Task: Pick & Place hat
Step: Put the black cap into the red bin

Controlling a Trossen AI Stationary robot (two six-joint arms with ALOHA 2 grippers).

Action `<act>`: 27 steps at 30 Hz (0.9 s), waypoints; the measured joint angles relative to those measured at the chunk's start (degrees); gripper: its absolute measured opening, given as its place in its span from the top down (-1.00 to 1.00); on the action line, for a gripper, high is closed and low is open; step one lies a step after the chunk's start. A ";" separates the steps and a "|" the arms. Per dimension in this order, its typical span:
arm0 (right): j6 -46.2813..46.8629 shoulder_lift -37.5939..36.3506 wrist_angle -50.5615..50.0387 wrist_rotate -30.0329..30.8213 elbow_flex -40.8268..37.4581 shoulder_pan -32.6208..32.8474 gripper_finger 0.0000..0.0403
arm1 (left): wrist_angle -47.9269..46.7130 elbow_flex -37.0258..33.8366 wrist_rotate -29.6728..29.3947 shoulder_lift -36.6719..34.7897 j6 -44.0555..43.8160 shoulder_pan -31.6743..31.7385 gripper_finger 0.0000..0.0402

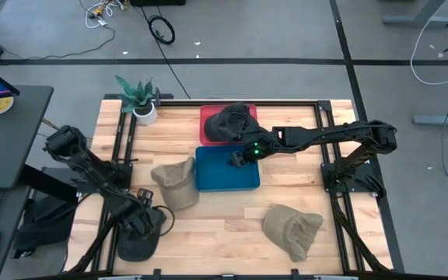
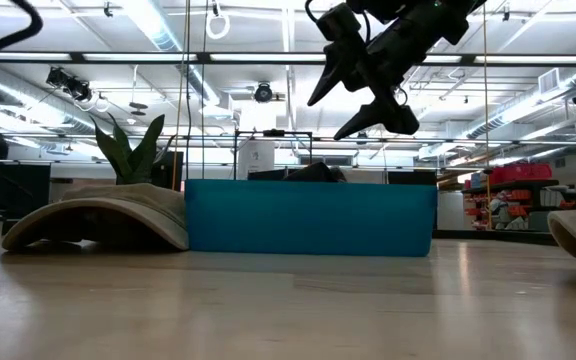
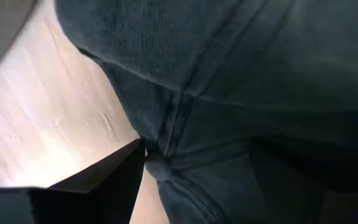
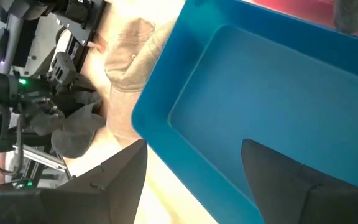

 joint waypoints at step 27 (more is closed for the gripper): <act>-12.80 0.00 6.13 -2.09 0.07 5.05 -0.31 | -24.16 12.95 13.27 0.80 3.16 5.92 0.84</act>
